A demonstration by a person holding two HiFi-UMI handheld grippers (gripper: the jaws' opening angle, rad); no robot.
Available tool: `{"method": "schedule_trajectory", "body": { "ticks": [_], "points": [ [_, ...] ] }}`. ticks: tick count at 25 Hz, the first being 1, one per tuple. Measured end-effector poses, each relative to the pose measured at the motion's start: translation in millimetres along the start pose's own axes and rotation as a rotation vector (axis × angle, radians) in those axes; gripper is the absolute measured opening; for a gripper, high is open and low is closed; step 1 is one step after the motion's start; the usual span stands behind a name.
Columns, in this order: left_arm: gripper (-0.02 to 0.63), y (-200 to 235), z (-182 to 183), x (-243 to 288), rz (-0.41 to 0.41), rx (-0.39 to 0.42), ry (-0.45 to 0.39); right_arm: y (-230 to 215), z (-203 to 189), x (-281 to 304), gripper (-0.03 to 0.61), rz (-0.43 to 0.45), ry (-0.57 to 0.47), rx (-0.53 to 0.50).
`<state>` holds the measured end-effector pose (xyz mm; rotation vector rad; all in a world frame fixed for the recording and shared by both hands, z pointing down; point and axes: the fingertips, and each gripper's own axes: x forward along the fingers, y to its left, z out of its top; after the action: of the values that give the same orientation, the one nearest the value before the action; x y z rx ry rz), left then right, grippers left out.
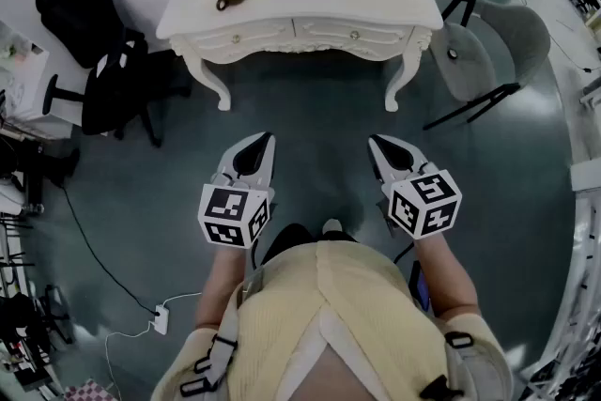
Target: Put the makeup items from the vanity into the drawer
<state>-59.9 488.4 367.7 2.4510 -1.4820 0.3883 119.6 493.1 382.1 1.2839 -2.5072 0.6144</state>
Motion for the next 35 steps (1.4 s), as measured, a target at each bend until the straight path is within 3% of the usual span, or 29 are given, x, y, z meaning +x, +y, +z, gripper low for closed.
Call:
{"method": "schedule_trajectory", "body": {
  "ticks": [8, 13, 21, 30, 35],
  "points": [
    [-0.003, -7.4, -12.0, 2.8, -0.028, -0.071, 0.018, -8.7, -6.0, -0.7, 0.003, 0.007, 0.009, 0.012],
    [-0.003, -8.2, -20.4, 2.0, -0.020, -0.106, 0.044, -0.8, -8.1, 3.8, 0.003, 0.057, 0.021, 0.014],
    [-0.002, 8.3, -17.6, 12.7, 0.014, -0.080, 0.050, 7.6, -5.8, 22.7, 0.041, 0.112, 0.048, 0.011],
    [-0.002, 34.7, 5.6, 59.5, -0.068, -0.149, 0.007, -5.6, 24.3, 71.0, 0.106, 0.104, 0.059, -0.010],
    [-0.002, 57.6, 15.0, 89.3, -0.118, -0.132, 0.020, -16.2, 42.2, 105.0, 0.130, 0.089, 0.059, -0.006]
  ]
}}
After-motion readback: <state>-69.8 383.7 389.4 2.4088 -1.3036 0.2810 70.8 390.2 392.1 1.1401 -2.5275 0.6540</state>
